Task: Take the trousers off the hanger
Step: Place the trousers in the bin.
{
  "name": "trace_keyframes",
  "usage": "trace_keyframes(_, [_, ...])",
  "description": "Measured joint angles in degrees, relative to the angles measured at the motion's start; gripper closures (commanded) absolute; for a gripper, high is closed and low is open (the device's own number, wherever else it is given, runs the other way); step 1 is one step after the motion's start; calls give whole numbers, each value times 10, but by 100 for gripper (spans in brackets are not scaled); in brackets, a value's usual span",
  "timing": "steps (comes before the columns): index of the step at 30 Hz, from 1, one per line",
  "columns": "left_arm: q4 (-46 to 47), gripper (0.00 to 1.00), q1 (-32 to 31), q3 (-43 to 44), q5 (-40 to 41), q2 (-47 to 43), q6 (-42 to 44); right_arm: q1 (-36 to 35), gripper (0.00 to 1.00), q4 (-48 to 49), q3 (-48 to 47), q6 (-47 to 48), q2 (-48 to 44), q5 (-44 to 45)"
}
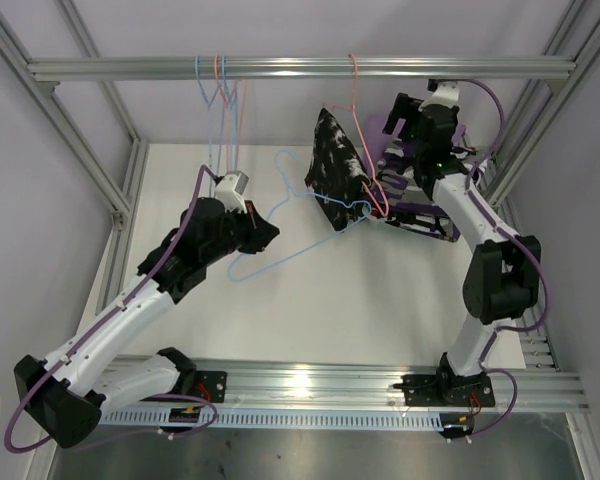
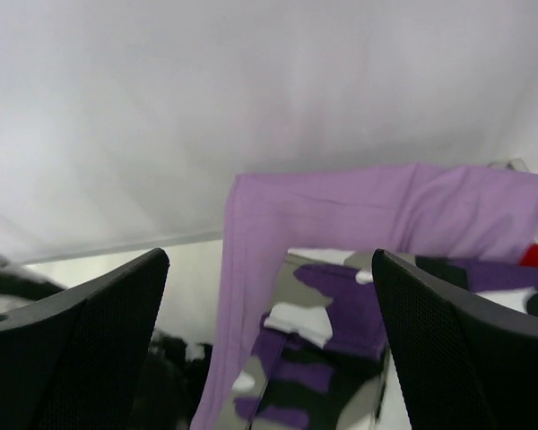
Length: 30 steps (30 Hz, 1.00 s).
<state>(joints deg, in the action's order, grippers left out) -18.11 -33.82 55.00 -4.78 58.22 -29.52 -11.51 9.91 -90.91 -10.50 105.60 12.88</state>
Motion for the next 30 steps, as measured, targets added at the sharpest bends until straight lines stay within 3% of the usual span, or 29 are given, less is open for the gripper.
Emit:
trace_keyframes(7, [0,100,0,0,-1,-7,0,1,1,0,119,-9,-91,23])
trace_keyframes(11, [0,100,0,0,-2,-13,0,9,1,4,184,-30,-71,24])
trace_keyframes(15, [0,100,0,2,-2,-14,0,12,1,-2,192,-39,-6,23])
trace_keyframes(22, [0,100,0,2,-6,-15,1,13,1,-1,197,-45,-13,20])
trace_keyframes(30, [0,100,0,7,-4,-19,11,12,1,-59,248,-66,-116,11])
